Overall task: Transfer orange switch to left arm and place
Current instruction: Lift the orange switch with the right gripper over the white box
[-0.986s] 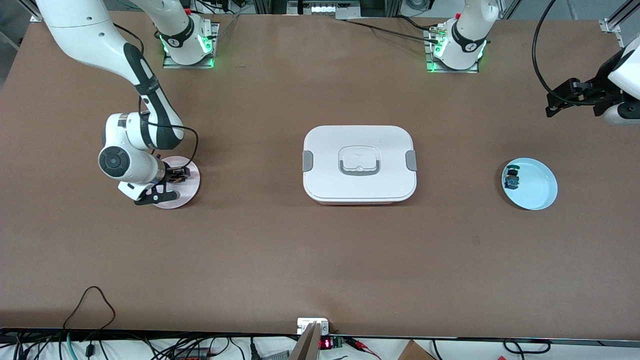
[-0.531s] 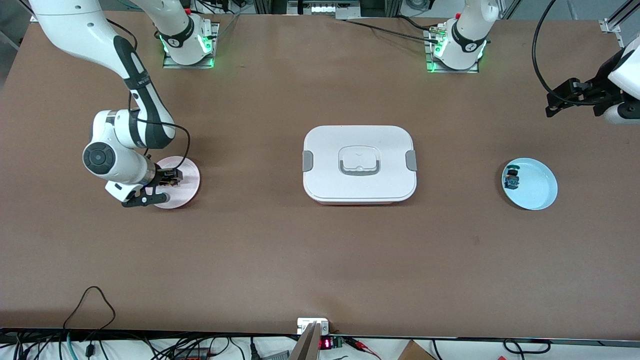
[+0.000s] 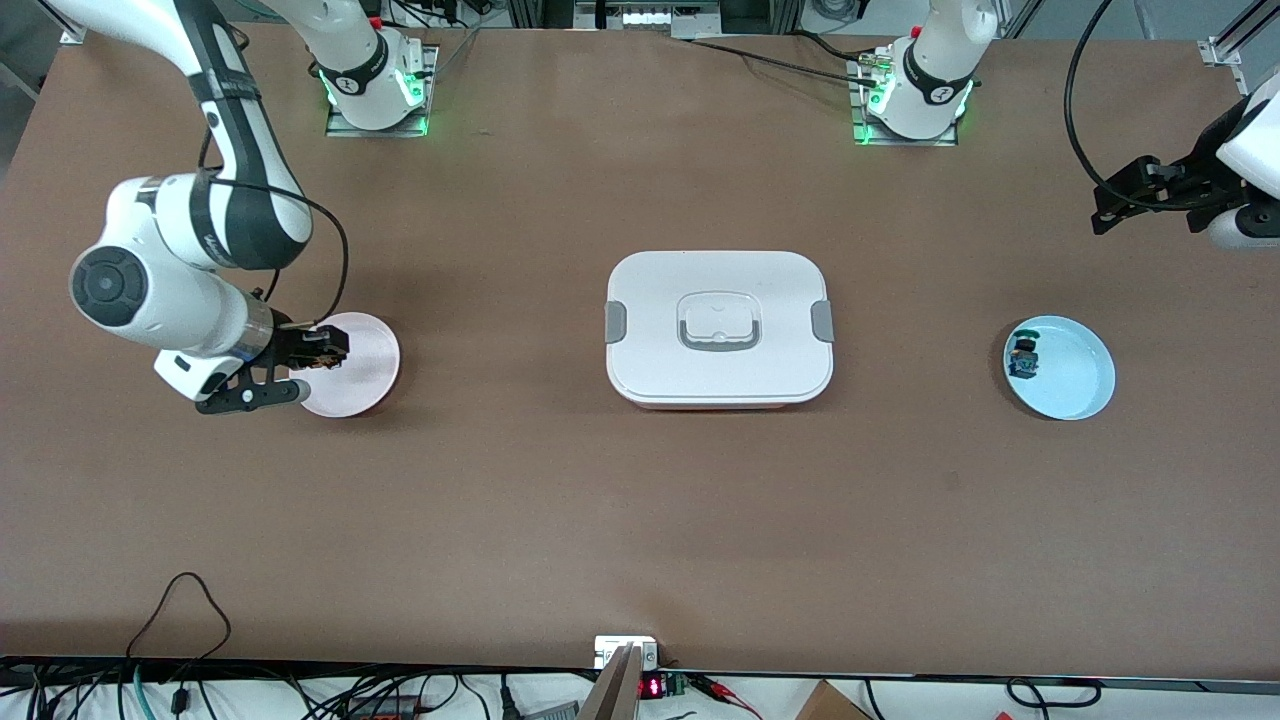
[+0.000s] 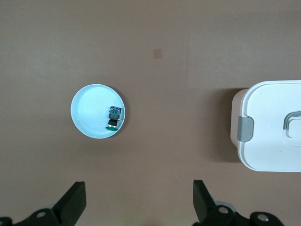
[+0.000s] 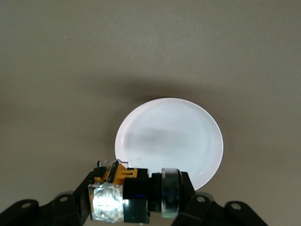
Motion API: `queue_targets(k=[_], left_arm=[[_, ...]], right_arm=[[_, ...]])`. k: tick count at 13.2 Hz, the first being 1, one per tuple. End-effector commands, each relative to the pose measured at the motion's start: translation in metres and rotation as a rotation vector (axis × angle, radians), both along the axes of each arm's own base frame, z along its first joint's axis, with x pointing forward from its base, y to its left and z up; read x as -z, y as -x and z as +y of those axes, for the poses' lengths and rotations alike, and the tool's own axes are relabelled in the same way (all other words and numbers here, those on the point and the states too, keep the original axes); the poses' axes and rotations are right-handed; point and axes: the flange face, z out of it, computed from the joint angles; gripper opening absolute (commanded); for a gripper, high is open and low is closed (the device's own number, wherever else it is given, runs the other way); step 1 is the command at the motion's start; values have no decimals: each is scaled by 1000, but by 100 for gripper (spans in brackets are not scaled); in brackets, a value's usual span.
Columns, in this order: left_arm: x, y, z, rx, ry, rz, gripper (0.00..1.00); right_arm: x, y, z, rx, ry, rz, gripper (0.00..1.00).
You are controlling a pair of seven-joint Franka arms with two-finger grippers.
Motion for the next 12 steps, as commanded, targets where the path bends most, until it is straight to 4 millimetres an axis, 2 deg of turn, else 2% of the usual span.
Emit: queue_targets(k=[1, 4, 7, 9, 12], left_arm=[[-6, -2, -2, -4, -2, -6, 100], [-5, -2, -2, -4, -2, -5, 100], [-5, -2, -1, -6, -2, -5, 100], [-5, -2, -2, -4, -2, -5, 100], [-5, -2, -1, -4, -2, -5, 100]], right_arm=[[-27, -2, 13, -78, -35, -16, 2], [-59, 1, 39, -138, -51, -22, 2], [-103, -2, 65, -198, -115, -42, 1], [-121, -2, 68, -211, -231, -43, 1], [-132, 0, 73, -360, -308, -82, 0]])
